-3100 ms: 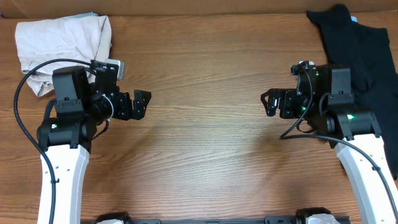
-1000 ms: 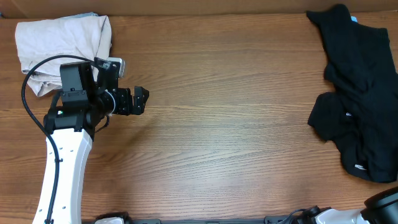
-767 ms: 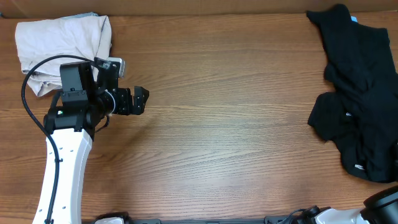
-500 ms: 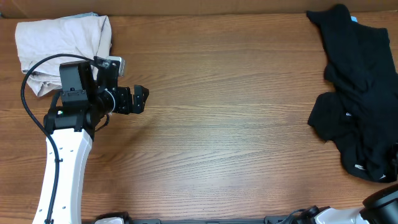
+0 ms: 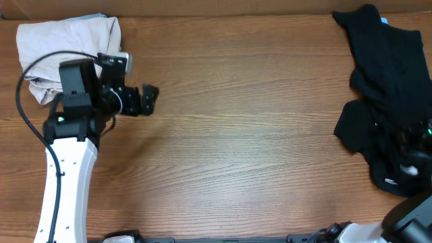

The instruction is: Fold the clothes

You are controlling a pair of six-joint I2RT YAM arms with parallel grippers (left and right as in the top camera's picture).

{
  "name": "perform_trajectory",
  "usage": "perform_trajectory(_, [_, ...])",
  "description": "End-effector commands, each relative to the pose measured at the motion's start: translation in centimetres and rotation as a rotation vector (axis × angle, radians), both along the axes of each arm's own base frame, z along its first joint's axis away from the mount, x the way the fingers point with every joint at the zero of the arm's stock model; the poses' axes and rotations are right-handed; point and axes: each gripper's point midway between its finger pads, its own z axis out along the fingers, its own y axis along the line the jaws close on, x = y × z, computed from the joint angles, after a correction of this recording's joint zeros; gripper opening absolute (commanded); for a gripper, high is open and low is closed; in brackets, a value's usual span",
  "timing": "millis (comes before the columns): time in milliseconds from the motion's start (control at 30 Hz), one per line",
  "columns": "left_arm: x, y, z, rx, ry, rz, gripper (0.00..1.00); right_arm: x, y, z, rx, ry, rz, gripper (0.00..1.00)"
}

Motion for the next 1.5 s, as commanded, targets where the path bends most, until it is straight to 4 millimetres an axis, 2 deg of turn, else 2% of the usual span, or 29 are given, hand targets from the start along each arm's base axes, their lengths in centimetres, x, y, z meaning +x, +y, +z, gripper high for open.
perform_trajectory(0, [1.5,1.0,5.8,0.036,-0.127,0.041,0.97,4.5,7.2,8.1,-0.047,-0.239,0.268,0.04])
perform_trajectory(100, [1.9,2.4,8.7,0.085,-0.178,0.109,0.98,6.1,13.2,10.2,-0.039,-0.287,0.406,0.04])
perform_trajectory(200, [2.0,3.9,10.7,0.144,-0.214,0.182,0.99,6.9,20.3,10.8,-0.004,-0.308,0.558,0.04])
perform_trajectory(300, [2.1,5.3,11.9,0.192,-0.236,0.246,1.00,6.9,26.6,10.3,0.008,-0.295,0.681,0.04])
perform_trajectory(400, [2.1,6.0,12.2,0.218,-0.242,0.280,1.00,6.2,32.9,9.5,0.003,-0.277,0.789,0.04])
perform_trajectory(500, [2.0,6.5,12.0,0.236,-0.232,0.302,1.00,4.4,38.8,8.5,0.016,-0.260,0.899,0.04])
perform_trajectory(600, [1.9,6.9,11.9,0.252,-0.226,0.321,1.00,1.7,43.2,7.5,0.039,-0.224,1.001,0.04])
perform_trajectory(700, [1.9,7.2,12.0,0.262,-0.225,0.333,1.00,-1.2,46.3,7.2,0.062,-0.200,1.091,0.04])
perform_trajectory(800, [1.9,7.2,12.0,0.263,-0.226,0.334,1.00,-4.0,48.3,7.0,0.078,-0.165,1.154,0.04])
perform_trajectory(867, [1.9,7.2,12.0,0.263,-0.226,0.334,1.00,-5.3,48.7,6.7,0.085,-0.132,1.180,0.07])
perform_trajectory(900, [1.9,7.2,11.9,0.262,-0.225,0.334,1.00,-5.8,48.5,6.7,0.084,-0.116,1.185,0.13])
perform_trajectory(967, [2.0,7.2,11.8,0.261,-0.221,0.332,1.00,-6.1,48.0,6.9,0.079,-0.106,1.180,0.35])
perform_trajectory(1067, [2.3,6.6,11.2,0.239,-0.207,0.300,1.00,-4.9,46.1,8.2,0.051,-0.136,1.119,0.64])
perform_trajectory(1133, [2.6,5.7,10.4,0.211,-0.186,0.260,1.00,-3.3,43.8,9.3,0.019,-0.170,1.044,0.76])
perform_trajectory(1200, [3.0,4.8,9.4,0.175,-0.157,0.213,1.00,-1.5,40.7,10.1,-0.041,-0.195,0.953,0.82])
perform_trajectory(1267, [3.4,3.5,8.2,0.126,-0.119,0.153,1.00,0.4,36.9,10.2,-0.125,-0.196,0.851,0.83])
perform_trajectory(1367, [4.1,0.5,5.5,0.040,-0.042,0.017,1.00,2.6,31.7,9.3,-0.237,-0.158,0.734,0.84])
perform_trajectory(1467, [4.9,-2.9,1.9,0.030,0.035,-0.120,0.98,4.1,27.9,8.3,-0.293,-0.119,0.649,0.84])
